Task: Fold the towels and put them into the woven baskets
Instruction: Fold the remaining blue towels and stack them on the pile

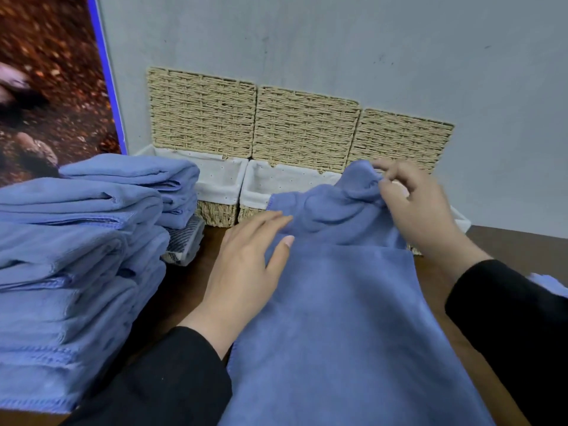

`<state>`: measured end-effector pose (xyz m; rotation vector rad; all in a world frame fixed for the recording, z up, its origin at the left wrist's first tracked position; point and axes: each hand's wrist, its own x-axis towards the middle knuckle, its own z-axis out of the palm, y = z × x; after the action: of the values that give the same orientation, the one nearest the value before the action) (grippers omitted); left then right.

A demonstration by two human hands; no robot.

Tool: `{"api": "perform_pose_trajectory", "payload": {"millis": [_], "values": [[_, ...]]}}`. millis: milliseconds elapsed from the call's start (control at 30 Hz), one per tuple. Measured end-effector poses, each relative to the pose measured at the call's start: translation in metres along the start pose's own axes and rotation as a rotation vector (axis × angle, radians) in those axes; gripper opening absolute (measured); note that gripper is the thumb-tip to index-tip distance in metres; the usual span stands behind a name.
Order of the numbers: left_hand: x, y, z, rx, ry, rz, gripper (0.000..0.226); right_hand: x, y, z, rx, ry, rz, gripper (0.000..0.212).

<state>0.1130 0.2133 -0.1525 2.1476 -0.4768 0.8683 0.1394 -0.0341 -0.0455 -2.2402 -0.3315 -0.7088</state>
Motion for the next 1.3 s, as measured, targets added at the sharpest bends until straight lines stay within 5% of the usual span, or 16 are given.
{"api": "perform_pose_trajectory", "payload": {"millis": [100,200,300,367,633,867,1000,1200,1300], "values": [[0.001,0.012,-0.002,0.001,-0.035,0.147,0.046,-0.066,-0.009,-0.014,-0.001,-0.300,-0.088,0.015],[-0.005,0.024,0.005,0.032,-0.345,0.257,0.061,-0.115,0.008,-0.004,-0.068,-0.573,-0.107,0.010],[-0.016,0.024,0.020,0.089,-0.714,0.252,0.053,-0.132,0.018,0.008,0.008,-0.599,-0.092,0.018],[-0.018,0.022,0.022,0.081,-0.760,0.255,0.039,-0.132,0.019,0.008,0.069,-0.526,-0.026,0.012],[-0.016,0.025,0.016,0.065,-0.626,0.167,0.037,-0.129,0.032,0.013,-0.142,-0.570,0.022,0.015],[-0.006,0.037,0.020,0.186,-0.627,0.118,0.073,-0.127,0.025,0.010,-0.162,-0.630,0.117,0.018],[-0.003,0.041,0.031,0.358,-0.661,0.213,0.033,-0.129,0.020,0.008,-0.197,-0.642,0.097,0.025],[0.005,0.024,0.012,0.168,-0.115,0.052,0.026,-0.129,0.018,-0.009,0.124,-0.473,0.167,0.035],[0.006,0.023,-0.002,0.092,-0.001,0.010,0.027,-0.128,0.019,-0.015,0.342,-0.393,0.161,0.037]]}}
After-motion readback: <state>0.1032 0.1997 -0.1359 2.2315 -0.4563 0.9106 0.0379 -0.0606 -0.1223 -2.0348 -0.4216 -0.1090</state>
